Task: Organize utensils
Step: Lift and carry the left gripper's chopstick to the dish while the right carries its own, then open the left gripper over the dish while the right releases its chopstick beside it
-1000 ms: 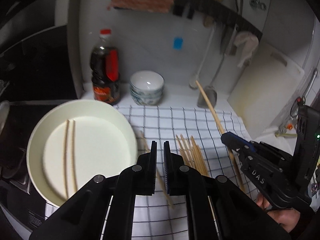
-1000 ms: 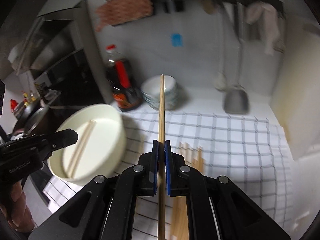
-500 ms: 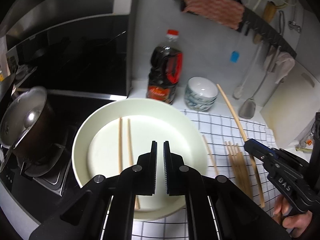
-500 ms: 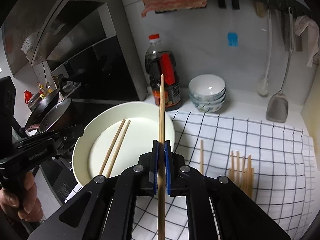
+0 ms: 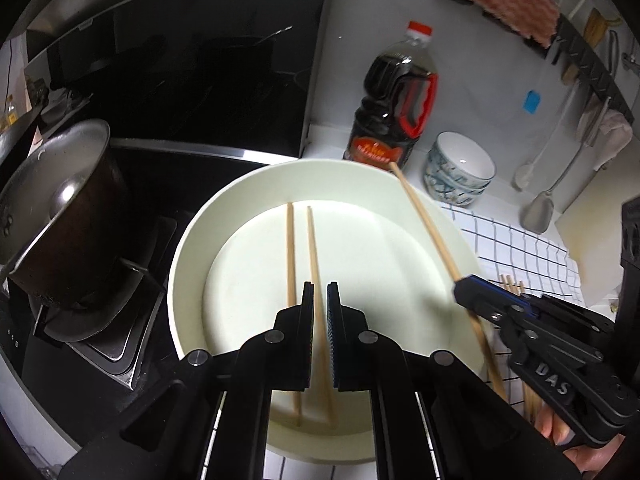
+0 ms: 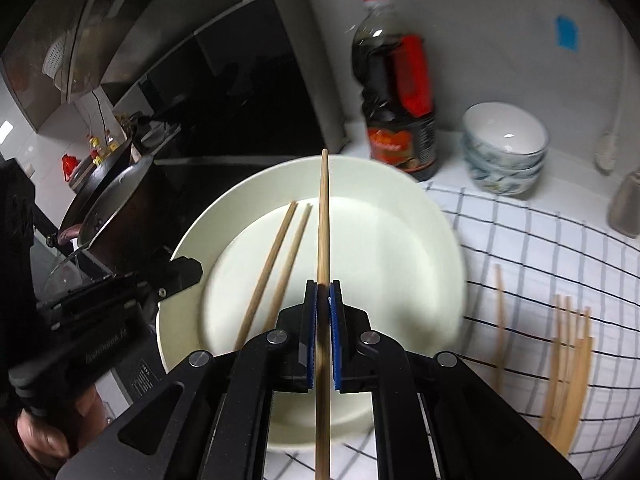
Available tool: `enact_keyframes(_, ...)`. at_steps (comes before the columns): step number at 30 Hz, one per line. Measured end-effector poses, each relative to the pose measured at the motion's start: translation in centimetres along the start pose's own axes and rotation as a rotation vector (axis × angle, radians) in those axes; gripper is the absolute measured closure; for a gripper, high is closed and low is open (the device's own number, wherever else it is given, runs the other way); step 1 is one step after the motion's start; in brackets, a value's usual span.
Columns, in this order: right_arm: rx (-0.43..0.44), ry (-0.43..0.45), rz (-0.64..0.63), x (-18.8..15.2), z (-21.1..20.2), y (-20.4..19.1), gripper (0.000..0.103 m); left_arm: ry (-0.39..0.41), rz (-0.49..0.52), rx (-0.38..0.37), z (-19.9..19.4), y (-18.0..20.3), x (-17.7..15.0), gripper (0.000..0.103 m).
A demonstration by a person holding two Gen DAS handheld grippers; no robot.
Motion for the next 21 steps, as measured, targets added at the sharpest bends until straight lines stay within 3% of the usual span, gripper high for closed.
enact_keyframes(12, -0.013, -0.078, 0.024, 0.8, 4.4, 0.1, 0.096, -0.041, -0.014, 0.014, 3.0, -1.3, 0.1, 0.094)
enact_keyframes(13, -0.019, -0.072, 0.026, 0.9, 4.3, 0.2, 0.093, -0.043, -0.020, 0.015, 3.1, -1.4, 0.1, 0.090)
enact_keyframes(17, -0.044, -0.046, 0.022, 1.0, 3.3, 0.7, 0.090, -0.014, -0.029, 0.039, 2.5, -1.8, 0.3, 0.041)
enact_keyframes(21, -0.045, -0.034, 0.036, 0.8, 2.3, 1.3, 0.089, 0.001, -0.030, 0.053, 1.7, -2.0, 0.4, 0.039)
Point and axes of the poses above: each gripper's, at about its wrist camera, not at the fingertips, and z roughly the way its jaws point, y to its right, x to its top, the point moved 5 cm from there along z, roughly the way its jaws point, and after that the axes turned 4 degrees about -z, right-handed, at the moved point
